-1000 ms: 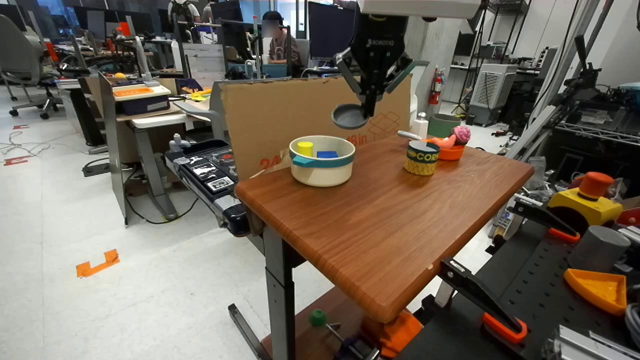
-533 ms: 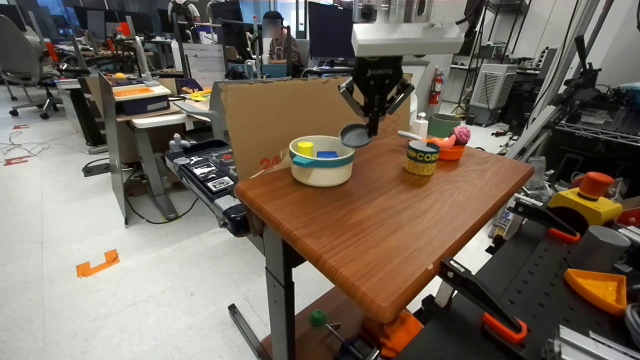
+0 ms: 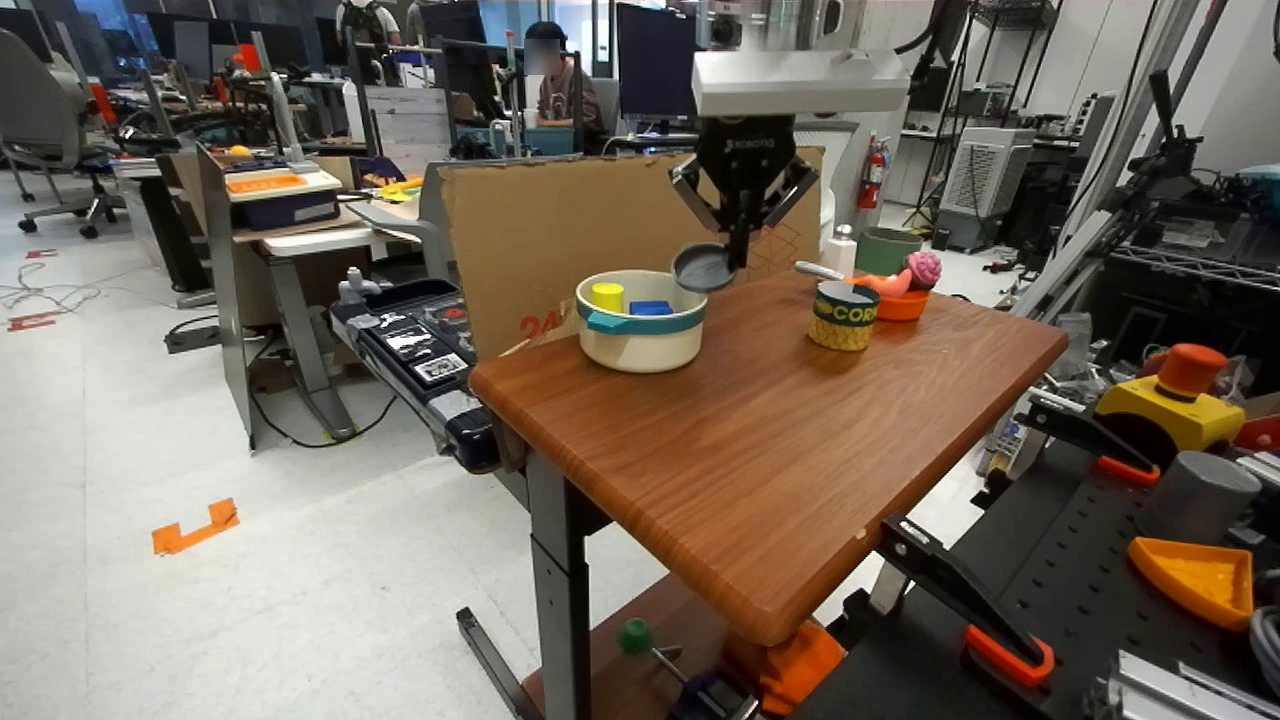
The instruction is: Uncover the can and put the pink ball inside and the red plush to the white bowl
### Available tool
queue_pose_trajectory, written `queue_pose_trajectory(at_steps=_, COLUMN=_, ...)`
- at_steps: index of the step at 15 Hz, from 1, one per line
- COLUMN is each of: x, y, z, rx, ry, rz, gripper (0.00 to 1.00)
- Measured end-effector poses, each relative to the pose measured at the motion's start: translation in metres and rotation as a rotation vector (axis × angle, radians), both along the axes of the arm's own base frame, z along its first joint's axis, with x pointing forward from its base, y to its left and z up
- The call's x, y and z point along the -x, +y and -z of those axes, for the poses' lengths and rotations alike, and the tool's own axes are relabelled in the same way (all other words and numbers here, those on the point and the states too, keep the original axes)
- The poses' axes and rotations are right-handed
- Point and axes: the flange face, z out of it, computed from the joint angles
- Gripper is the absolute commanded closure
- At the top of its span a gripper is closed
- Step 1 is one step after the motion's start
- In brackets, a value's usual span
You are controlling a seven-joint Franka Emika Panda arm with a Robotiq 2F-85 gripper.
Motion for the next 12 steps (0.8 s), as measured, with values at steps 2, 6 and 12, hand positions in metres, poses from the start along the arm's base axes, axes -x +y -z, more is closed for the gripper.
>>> queue_pose_trajectory(at_steps=2, x=0.001, y=0.006, z=-0.002, rx=-0.001, ry=-0.002, rz=-0.015, gripper=0.99)
queue_pose_trajectory(at_steps=6, x=0.009, y=0.02, z=-0.01, rx=-0.009, ry=-0.001, rz=-0.093, gripper=0.99)
queue_pose_trajectory(at_steps=12, x=0.015, y=0.027, z=-0.014, rx=-0.012, ry=0.004, rz=-0.143, gripper=0.62)
